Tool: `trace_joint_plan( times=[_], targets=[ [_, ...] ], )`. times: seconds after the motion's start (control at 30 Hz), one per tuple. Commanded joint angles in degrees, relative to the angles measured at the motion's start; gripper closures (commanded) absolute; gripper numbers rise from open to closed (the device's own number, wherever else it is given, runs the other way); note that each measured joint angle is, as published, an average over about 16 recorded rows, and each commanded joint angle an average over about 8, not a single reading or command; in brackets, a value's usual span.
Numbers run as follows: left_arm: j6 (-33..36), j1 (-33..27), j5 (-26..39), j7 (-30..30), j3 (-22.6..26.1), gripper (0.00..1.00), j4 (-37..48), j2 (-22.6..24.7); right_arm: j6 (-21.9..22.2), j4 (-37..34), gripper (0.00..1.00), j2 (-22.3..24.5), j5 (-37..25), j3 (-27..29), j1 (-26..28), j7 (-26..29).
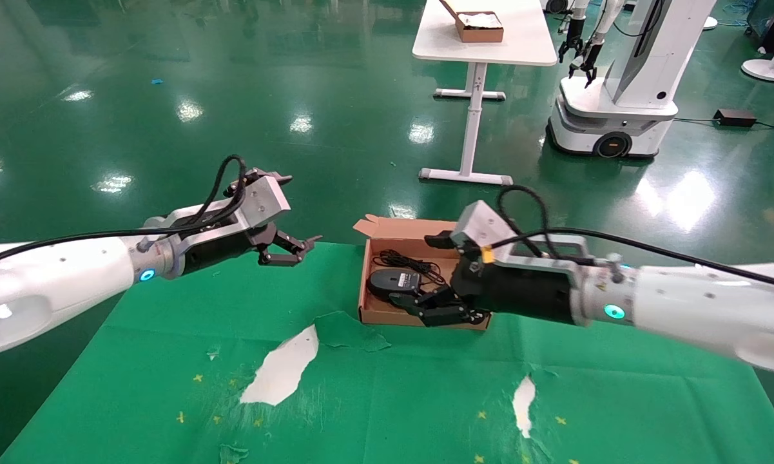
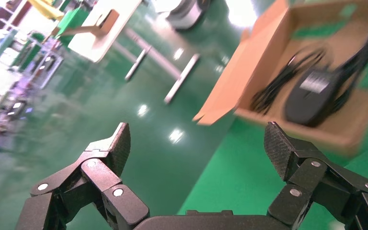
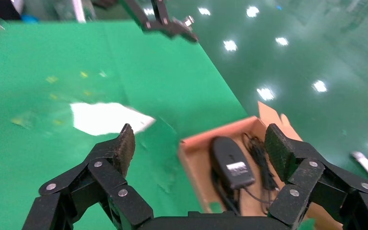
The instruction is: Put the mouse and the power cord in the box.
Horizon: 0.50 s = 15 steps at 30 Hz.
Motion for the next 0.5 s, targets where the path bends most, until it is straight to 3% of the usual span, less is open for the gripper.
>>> trace_joint_plan(
  times=[0.03, 0.5],
  targets=[
    [1.9, 1.2, -0.7, -1.6, -1.5, 0.0, -1.7, -1.1, -1.5, 1.7, 0.0, 1.5, 1.7, 1.1, -1.2, 0.4],
    [15.2, 9.7, -5.8, -12.4, -11.6, 0.0, -13.5, -8.5, -12.0, 13.4, 0.0, 11.6, 13.9, 8.7, -9.8, 3.5]
  ],
)
